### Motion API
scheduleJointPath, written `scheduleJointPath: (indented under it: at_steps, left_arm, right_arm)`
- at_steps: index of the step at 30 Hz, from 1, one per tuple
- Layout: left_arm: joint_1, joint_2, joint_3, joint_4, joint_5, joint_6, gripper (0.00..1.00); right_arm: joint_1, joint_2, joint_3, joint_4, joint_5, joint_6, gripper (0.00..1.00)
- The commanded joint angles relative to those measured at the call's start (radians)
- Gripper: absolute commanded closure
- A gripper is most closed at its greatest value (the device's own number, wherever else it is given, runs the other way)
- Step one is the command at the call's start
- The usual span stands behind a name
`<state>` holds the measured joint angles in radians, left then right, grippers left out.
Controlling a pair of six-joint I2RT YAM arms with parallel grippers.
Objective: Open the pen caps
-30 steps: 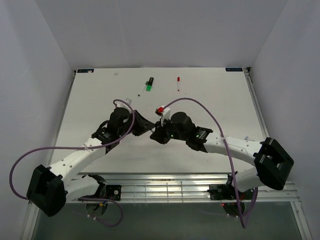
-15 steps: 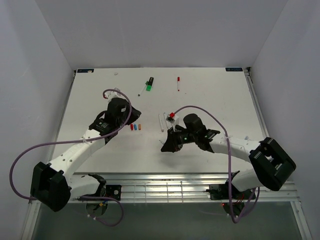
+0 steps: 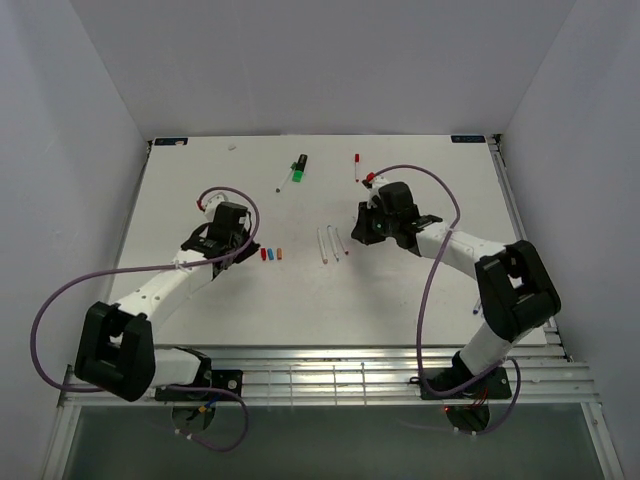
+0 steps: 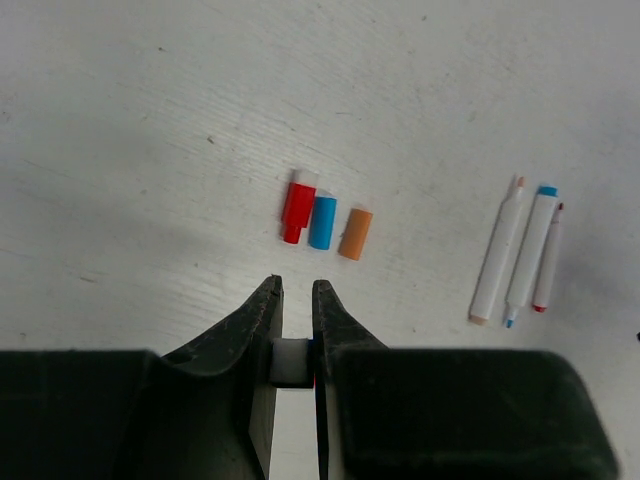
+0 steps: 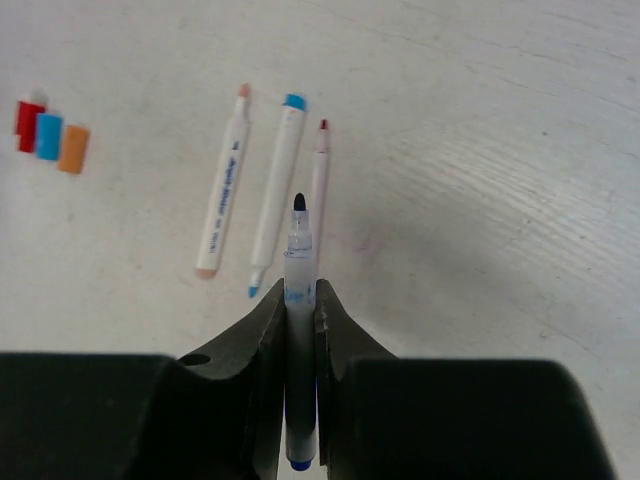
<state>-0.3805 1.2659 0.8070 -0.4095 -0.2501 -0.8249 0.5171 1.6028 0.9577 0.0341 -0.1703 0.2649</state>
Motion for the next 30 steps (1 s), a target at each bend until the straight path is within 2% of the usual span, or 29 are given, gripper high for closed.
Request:
scheduleJointPath:
  at_steps: [1,6,13,16,18,20,21,26,30]
  left_arm:
    - [0.032,0.078,-0.003,0.034,0.06,0.081,1.0]
    - [0.068,0.19,-0.002,0.08,0.106,0.104,1.0]
    - [0.086,0.288,0.021,0.121,0.115,0.115,1.0]
    - [0.091,0.312,0.029,0.124,0.107,0.112,0.93]
    - [0.092,0.317,0.031,0.133,0.106,0.112,0.8]
    - [0.095,0.322,0.032,0.133,0.1,0.113,0.78]
    - [0.095,0.322,0.032,0.138,0.101,0.115,0.73]
    - [0.104,0.329,0.037,0.141,0.112,0.119,0.66]
    - [0.109,0.333,0.038,0.135,0.121,0.116,0.6]
  right_arm:
    - [-0.026,0.086,0.065,-0.06,0.092,-0.075,0.92]
    - [-0.04,0.21,0.156,-0.059,0.089,-0.115,0.92]
    - [-0.04,0.275,0.199,-0.046,0.055,-0.133,0.92]
    - [-0.04,0.287,0.197,-0.025,0.038,-0.122,0.9]
    - [-0.039,0.299,0.197,-0.014,0.031,-0.115,0.87]
    - [-0.04,0.307,0.196,-0.014,0.023,-0.108,0.85]
    - [-0.039,0.31,0.194,-0.013,0.022,-0.105,0.84]
    - [-0.032,0.309,0.179,-0.003,0.011,-0.095,0.76]
    - [-0.026,0.312,0.177,-0.005,0.003,-0.09,0.67]
